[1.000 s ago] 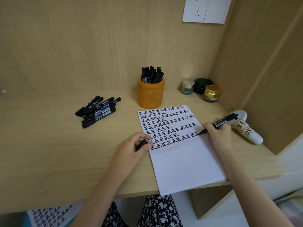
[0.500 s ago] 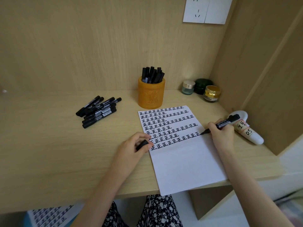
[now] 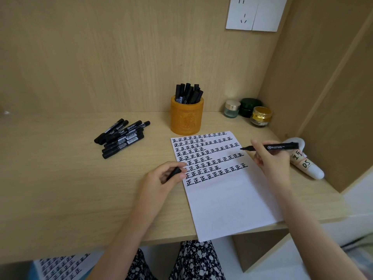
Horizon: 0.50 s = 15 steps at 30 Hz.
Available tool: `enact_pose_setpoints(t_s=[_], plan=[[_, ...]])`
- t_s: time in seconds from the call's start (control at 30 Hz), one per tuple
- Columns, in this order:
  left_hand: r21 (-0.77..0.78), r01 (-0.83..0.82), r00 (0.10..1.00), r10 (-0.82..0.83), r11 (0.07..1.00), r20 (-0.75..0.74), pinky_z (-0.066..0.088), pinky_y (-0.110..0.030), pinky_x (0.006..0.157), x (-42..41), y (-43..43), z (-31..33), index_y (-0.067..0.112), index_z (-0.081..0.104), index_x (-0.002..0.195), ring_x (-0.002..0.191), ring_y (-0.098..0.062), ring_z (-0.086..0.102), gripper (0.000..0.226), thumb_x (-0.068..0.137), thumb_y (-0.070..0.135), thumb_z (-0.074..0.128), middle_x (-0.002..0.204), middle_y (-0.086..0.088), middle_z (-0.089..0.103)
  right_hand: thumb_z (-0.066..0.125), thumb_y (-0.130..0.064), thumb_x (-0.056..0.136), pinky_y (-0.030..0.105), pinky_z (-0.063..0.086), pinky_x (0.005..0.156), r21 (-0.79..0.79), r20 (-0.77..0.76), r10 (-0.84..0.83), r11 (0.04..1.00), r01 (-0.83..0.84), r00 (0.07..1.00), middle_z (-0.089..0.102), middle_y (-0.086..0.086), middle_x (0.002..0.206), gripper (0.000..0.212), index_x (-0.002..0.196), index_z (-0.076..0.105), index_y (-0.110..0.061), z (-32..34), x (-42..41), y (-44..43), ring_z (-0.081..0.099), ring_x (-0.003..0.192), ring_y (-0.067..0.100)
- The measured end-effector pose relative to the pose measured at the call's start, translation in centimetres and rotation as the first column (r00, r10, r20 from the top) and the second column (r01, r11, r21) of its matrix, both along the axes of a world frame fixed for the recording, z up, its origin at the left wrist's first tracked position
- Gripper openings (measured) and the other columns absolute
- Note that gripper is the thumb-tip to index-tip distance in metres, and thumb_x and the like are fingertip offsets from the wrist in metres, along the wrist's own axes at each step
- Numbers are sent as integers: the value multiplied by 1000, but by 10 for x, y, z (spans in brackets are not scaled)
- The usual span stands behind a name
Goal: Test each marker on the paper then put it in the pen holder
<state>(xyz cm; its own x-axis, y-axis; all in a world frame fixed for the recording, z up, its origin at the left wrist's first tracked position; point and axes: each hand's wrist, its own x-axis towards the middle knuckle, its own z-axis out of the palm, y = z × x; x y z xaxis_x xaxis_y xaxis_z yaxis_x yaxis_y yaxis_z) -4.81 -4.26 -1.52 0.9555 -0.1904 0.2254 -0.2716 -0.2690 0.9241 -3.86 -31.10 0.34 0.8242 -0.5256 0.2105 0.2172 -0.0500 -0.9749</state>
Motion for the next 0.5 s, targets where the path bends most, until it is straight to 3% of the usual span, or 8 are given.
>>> enact_pose_setpoints(t_s=[0.1, 0.27, 0.33, 0.5], plan=[[-41, -13, 999, 11, 999, -46, 45, -6, 79, 0, -1, 2, 29, 58, 108, 89, 8, 64, 34, 78, 20, 72, 95, 19, 72, 73, -30, 80, 18, 37, 50, 37, -32, 130, 991, -128, 991, 51, -8, 53, 19, 80, 63, -14, 6, -2, 16, 46, 54, 11], [-76, -39, 996, 32, 996, -88, 48, -16, 80, 1, -1, 3, 20, 57, 91, 91, 1, 66, 26, 73, 23, 75, 94, 12, 73, 64, -32, 89, 29, 35, 58, 148, -62, 345, 931, -333, 937, 51, -6, 49, 26, 66, 57, -21, 13, -8, 57, 47, 52, 16], [-85, -49, 996, 42, 995, -83, 49, -12, 78, 1, 0, 4, 21, 59, 89, 88, 2, 65, 24, 72, 22, 76, 93, 9, 72, 63, -29, 90, 30, 34, 57, 157, -82, 370, 922, -355, 925, 49, -6, 46, 25, 69, 55, -19, 16, -9, 73, 46, 48, 16], [-143, -53, 997, 44, 988, -67, 49, -12, 78, 1, 2, 9, 19, 62, 89, 87, -1, 65, 24, 71, 16, 77, 93, 7, 70, 62, -24, 92, 25, 31, 47, 80, -81, 397, 917, -391, 914, 50, 5, 50, 38, 55, 53, -22, 21, -10, 102, 43, 44, 17]])
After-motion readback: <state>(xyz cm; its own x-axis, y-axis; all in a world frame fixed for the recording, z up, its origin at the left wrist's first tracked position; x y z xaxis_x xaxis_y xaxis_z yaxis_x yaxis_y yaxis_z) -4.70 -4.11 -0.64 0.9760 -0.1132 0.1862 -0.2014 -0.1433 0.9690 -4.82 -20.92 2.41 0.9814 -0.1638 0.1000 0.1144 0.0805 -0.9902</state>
